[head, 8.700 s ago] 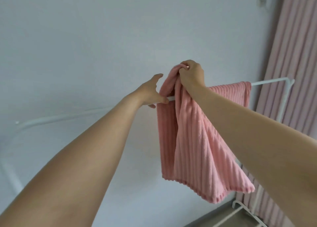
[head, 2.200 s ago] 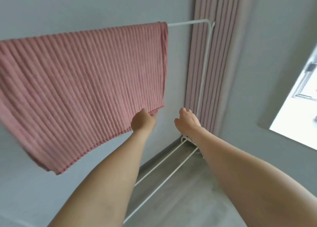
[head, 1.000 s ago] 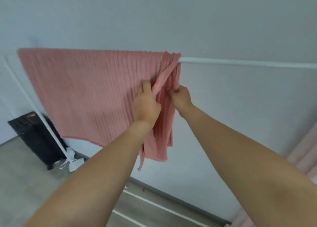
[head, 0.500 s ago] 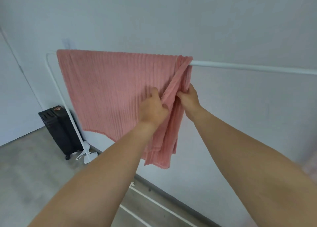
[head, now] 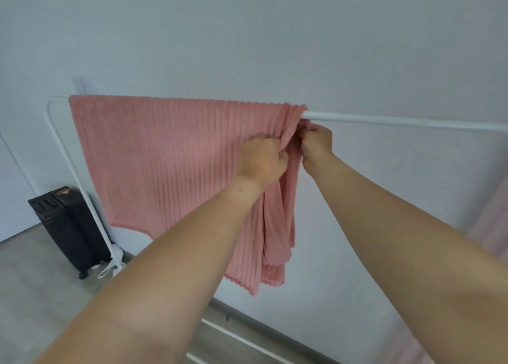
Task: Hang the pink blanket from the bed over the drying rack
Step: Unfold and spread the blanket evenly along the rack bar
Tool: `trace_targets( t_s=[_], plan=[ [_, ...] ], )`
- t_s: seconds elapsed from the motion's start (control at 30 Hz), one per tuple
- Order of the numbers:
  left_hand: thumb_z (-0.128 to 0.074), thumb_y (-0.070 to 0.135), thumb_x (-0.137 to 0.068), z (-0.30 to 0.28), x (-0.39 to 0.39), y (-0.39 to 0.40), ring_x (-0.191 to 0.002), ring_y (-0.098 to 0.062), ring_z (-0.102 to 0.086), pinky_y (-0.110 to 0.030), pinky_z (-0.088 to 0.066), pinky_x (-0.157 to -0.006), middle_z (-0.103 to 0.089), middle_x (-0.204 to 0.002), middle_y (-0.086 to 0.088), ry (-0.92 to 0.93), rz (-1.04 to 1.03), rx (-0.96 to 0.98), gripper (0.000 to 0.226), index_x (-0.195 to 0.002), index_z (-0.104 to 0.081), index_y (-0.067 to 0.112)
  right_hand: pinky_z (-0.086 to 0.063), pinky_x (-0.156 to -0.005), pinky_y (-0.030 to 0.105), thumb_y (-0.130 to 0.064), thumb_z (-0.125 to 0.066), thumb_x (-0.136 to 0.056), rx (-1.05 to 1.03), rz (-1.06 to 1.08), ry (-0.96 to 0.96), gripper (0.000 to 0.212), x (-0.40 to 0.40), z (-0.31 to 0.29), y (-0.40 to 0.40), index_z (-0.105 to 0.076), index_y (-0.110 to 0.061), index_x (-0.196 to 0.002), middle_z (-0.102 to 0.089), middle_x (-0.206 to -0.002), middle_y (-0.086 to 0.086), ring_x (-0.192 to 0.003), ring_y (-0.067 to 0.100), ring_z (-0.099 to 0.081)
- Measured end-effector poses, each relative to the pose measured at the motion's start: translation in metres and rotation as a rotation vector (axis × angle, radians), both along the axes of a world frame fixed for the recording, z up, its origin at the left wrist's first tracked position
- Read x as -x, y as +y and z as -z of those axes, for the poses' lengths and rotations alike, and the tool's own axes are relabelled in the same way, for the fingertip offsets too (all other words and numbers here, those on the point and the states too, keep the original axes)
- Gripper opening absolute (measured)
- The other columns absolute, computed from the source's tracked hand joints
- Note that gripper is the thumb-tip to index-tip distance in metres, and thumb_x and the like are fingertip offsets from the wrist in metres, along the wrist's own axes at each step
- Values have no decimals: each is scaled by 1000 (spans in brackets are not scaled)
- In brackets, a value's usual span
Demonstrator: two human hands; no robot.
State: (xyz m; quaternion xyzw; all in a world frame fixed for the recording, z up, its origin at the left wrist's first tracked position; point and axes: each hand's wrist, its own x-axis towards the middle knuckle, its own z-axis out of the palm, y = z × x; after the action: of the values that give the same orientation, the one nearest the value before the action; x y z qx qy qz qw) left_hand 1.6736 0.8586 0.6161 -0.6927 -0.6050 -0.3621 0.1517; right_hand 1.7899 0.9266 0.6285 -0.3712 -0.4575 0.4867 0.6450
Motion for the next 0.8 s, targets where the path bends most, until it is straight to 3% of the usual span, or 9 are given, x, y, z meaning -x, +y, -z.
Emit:
trace_targets(
  t_s=[0.13,0.27,0.37,0.5,0.67,0.8],
  plan=[
    [-52,30,-90,12,-26,-1,-87,-32,-62,-35,-48,-72,-66,-97,-13,51,97,118,25,-76,-64,13,-54,-69,37,4,-56,-85,0,31,-12,17,-25,-3,-7,-72,2,-85,-65,-79,15,-73,24,-61],
    [-49,29,-94,11,-54,-2,-87,-31,-61,-35,-46,-71,-63,-99,-12,21,155,51,28,-87,-69,10,-57,-77,42,1,-57,-84,-2,34,-135,17,-55,4,-19,-70,11,-90,-68,-83,19,-75,26,-64],
    [-51,29,-94,9,-80,-7,-83,-29,-60,-31,-38,-66,-64,-94,-11,23,257,21,29,-82,-68,9,-56,-71,36,2,-57,-85,20,108,-46,15,-81,1,-29,-72,6,-84,-65,-77,15,-71,25,-63],
    [-51,32,-91,5,-128,-14,-78,-27,-61,-33,-47,-64,-64,-87,-6,79,342,53,28,-66,-50,18,-56,-67,32,4,-56,-88,37,240,46,22,-130,-5,-45,-71,-5,-74,-64,-70,9,-65,22,-61],
    [-52,32,-92,7,-191,-19,-79,-28,-62,-33,-44,-64,-68,-91,-7,6,427,-16,22,-84,-61,13,-55,-60,26,-4,-60,-90,37,350,-15,18,-196,1,-67,-70,-4,-75,-65,-71,8,-61,17,-61],
    [-52,26,-93,11,-239,-19,-80,-30,-61,-31,-34,-63,-68,-92,-9,-44,468,-69,20,-90,-62,9,-39,-46,18,-17,-61,-95,23,459,-127,34,-239,9,-80,-56,-9,-62,-53,-58,3,-48,11,-46]
  ],
)
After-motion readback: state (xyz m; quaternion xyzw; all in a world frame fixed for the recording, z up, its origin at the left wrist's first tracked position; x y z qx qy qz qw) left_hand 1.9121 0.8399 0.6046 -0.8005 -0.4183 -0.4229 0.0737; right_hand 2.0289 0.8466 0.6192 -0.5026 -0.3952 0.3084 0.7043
